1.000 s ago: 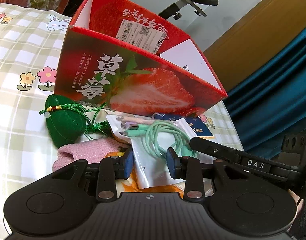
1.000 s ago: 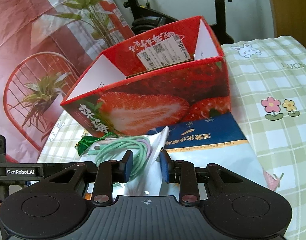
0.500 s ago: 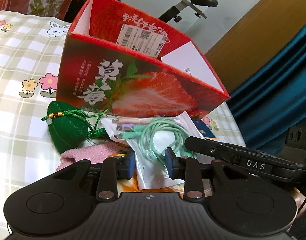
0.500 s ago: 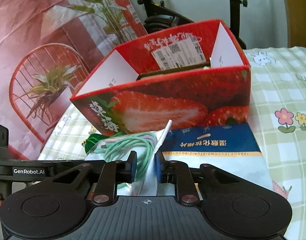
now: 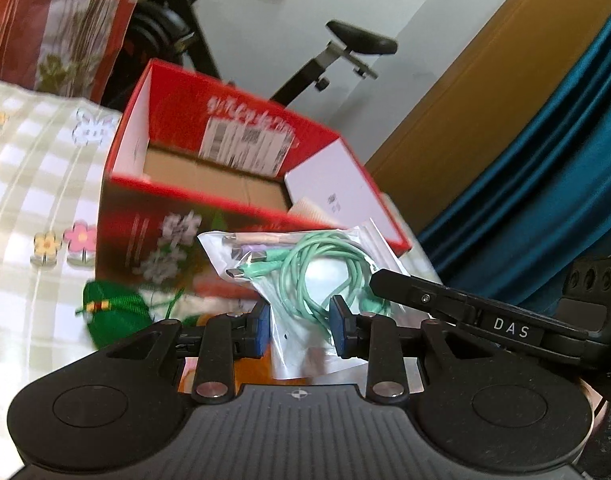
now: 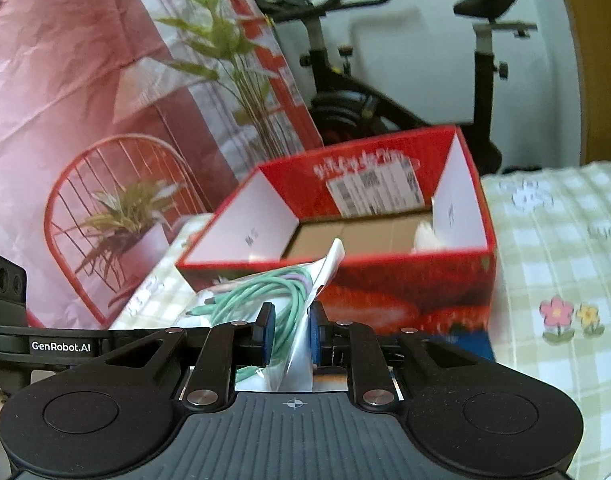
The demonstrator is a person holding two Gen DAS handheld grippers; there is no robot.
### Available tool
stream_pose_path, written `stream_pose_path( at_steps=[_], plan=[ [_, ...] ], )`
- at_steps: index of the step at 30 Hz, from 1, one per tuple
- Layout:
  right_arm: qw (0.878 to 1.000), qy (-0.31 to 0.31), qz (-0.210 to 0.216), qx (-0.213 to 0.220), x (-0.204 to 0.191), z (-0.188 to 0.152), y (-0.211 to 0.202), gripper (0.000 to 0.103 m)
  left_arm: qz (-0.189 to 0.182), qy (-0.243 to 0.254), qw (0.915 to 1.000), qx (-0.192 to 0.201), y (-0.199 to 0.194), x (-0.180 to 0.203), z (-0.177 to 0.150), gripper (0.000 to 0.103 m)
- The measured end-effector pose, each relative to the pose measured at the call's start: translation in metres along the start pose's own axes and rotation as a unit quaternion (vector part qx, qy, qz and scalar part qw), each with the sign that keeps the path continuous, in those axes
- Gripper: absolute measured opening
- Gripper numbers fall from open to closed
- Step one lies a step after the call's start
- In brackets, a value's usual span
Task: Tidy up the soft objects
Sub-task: 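Lift the clear cable bag into the red box and open both grippers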
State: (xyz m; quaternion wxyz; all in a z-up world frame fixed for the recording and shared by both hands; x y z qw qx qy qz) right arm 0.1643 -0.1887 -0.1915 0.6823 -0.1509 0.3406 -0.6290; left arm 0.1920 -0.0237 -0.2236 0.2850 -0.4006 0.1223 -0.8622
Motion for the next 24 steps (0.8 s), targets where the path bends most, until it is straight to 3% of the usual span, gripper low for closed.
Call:
stream_pose_path(
  at_steps=[24],
  plan=[
    [0.998, -0.026, 0.001, 0.050, -0.007, 0.063, 0.004, 0.017, -0.002, 0.041, 0.9984, 0.038, 0.004, 0.011, 0.053, 0.032]
  ],
)
Point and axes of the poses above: each gripper's, at about its wrist camera, not at the fingertips, and y roughly the way its jaws point, x to its right, z to its top, the point moved 6 cm from there along y, roughly the way its jaws point, and after that the axes turned 13 degrees about -z, right-handed, at the moved point
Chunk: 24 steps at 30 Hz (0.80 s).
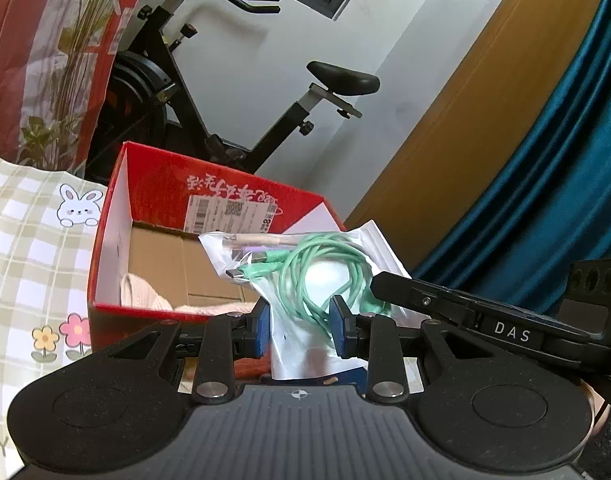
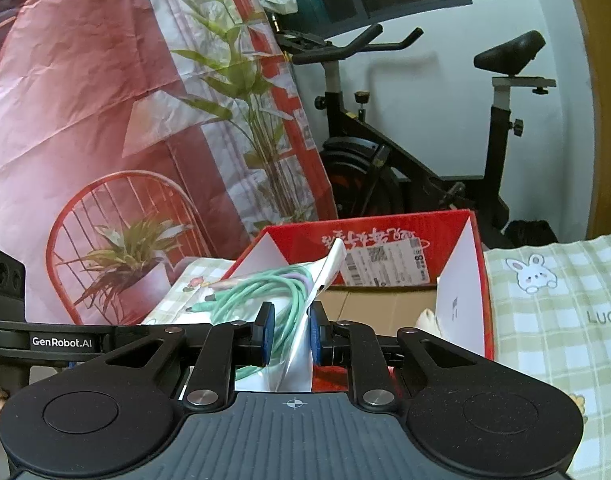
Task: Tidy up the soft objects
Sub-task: 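Lift the clear cable bag into the red box and open both grippers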
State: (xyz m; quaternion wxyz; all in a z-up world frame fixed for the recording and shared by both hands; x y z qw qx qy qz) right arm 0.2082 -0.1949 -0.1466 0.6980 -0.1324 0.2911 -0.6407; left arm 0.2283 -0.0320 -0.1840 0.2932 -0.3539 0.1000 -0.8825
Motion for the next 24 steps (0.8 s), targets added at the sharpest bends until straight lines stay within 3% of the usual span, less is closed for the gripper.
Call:
stream_pose_path(
  at_steps=[16, 24],
  plan=[
    [1.000, -0.004, -0.007, -0.028, 0.007, 0.041, 0.076, 0.017, 0.029, -0.006, 0.9995, 0.004, 0.034, -0.037, 0.041, 0.032],
    [0.997, -0.018, -0.026, -0.070, 0.010, 0.033, 0.125, 0.018, 0.058, -0.017, 0.9979, -0.023, 0.056, -0.065, 0.043, 0.032]
  ],
)
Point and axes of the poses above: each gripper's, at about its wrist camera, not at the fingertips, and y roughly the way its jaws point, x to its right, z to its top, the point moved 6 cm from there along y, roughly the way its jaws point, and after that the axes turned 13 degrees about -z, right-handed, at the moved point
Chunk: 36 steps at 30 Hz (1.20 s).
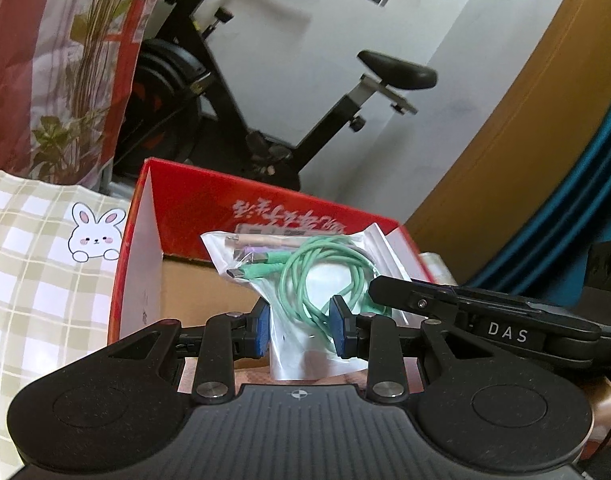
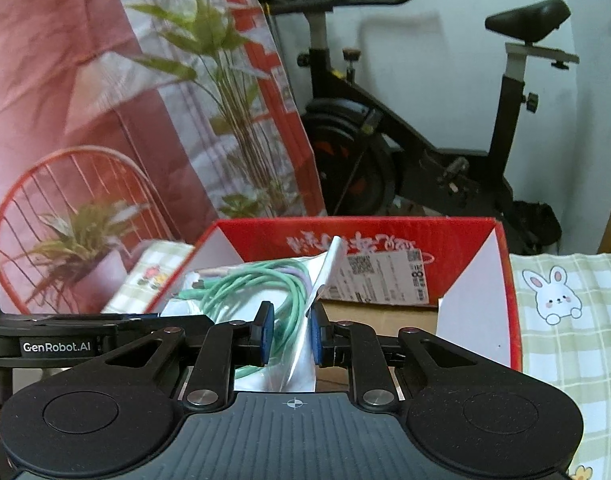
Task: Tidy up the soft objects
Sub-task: 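Lift the clear cable bag into the red box and open both grippers, then move both grippers back toward the remaining soft items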
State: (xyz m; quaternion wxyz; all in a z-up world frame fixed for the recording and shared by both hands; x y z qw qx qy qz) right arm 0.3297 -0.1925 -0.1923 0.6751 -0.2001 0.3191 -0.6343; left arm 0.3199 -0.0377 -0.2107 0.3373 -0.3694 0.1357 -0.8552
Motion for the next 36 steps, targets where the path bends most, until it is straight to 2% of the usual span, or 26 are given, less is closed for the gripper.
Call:
stream_pose_path(
  at_steps=[7, 11, 13, 17, 25, 32, 36],
  plan=[
    [1.000, 0.009, -0.013, -0.027, 0.007, -0.010, 0.023, 0.018, 0.009, -0.003, 0.9998, -0.019, 0.014, -0.008, -0.001, 0.032],
    [0.999, 0.011, -0.031, -0.034, 0.012, -0.014, 0.030, 0.024, 0.015, 0.000, 0.9995, -0.026, 0.018, -0.010, -0.003, 0.033],
    [0.998, 0.012, -0.043, -0.039, 0.015, -0.016, 0.031, 0.027, 0.031, 0.003, 0.9991, -0.028, 0.019, -0.011, -0.002, 0.040],
    [0.999, 0.010, -0.039, -0.036, 0.018, -0.021, 0.024, 0.027, 0.047, 0.008, 0.9984, -0.031, 0.014, -0.013, -0.003, 0.045],
    [0.999, -0.003, -0.033, -0.034, 0.011, -0.029, 0.006, 0.027, 0.057, 0.041, 0.9970, -0.032, -0.004, 0.001, -0.007, 0.046],
    [0.999, -0.005, -0.034, -0.030, 0.006, -0.040, -0.016, 0.027, 0.052, 0.057, 0.9967, -0.025, -0.021, 0.021, -0.013, 0.048],
    [0.999, -0.007, -0.035, -0.026, 0.007, -0.048, -0.031, 0.027, 0.054, 0.069, 0.9958, -0.026, -0.030, 0.035, -0.024, 0.052]
  ],
)
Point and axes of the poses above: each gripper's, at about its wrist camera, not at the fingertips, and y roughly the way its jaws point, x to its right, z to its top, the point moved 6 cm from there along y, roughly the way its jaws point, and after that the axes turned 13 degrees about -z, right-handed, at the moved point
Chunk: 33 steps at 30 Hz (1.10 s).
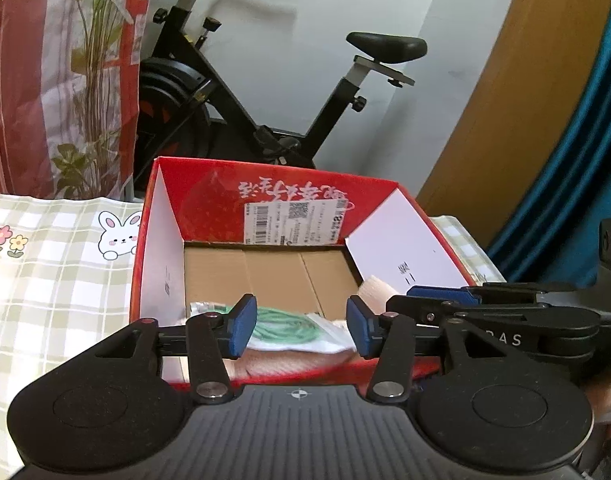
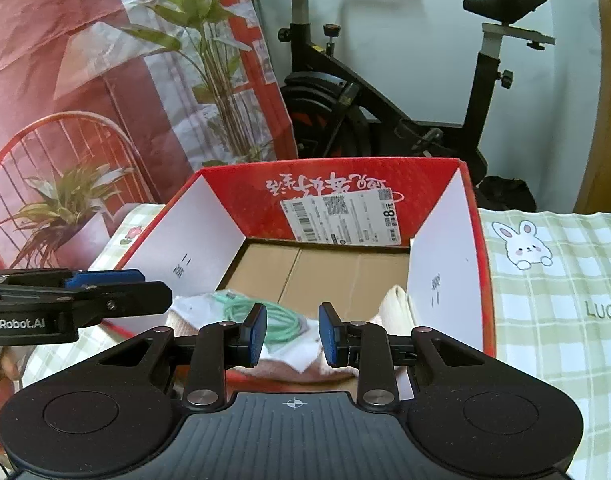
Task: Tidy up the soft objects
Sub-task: 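Move both grippers back toward the remaining soft items, then lower both open grippers onto the blue-and-white snack bag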
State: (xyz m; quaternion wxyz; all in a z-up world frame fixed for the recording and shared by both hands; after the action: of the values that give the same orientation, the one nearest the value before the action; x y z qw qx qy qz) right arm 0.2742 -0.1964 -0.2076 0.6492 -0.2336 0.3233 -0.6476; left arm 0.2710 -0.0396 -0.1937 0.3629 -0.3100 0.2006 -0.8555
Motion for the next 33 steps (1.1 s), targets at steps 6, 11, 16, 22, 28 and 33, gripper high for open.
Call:
stream_pose_path(
  at_steps=[6, 11, 16, 22, 28, 33],
  plan=[
    [1.000, -0.006, -0.001, 0.007, 0.004, -0.014, -0.022, 0.027, 0.012, 0.010, 0.9999, -0.003, -0.013, 0.013, -0.017, 0.052],
    [1.000, -0.019, -0.005, 0.019, 0.003, -0.024, -0.039, 0.028, 0.029, 0.021, 0.9994, 0.000, -0.024, 0.020, -0.028, 0.052],
    [0.999, -0.026, -0.011, 0.029, 0.003, -0.030, -0.051, 0.028, 0.043, 0.026, 0.9987, 0.003, -0.033, 0.024, -0.036, 0.052],
    [0.998, -0.043, -0.013, 0.039, 0.003, -0.043, -0.064, 0.028, 0.050, 0.032, 0.9982, 0.005, -0.041, 0.030, -0.045, 0.052],
    [0.998, -0.054, -0.011, 0.037, 0.003, -0.062, -0.073, 0.028, 0.049, 0.029, 0.9984, -0.002, -0.042, 0.034, -0.059, 0.052],
    [0.997, -0.063, -0.016, 0.037, 0.005, -0.079, -0.077, 0.029, 0.046, 0.022, 0.9987, -0.007, -0.041, 0.035, -0.072, 0.052]
  ],
)
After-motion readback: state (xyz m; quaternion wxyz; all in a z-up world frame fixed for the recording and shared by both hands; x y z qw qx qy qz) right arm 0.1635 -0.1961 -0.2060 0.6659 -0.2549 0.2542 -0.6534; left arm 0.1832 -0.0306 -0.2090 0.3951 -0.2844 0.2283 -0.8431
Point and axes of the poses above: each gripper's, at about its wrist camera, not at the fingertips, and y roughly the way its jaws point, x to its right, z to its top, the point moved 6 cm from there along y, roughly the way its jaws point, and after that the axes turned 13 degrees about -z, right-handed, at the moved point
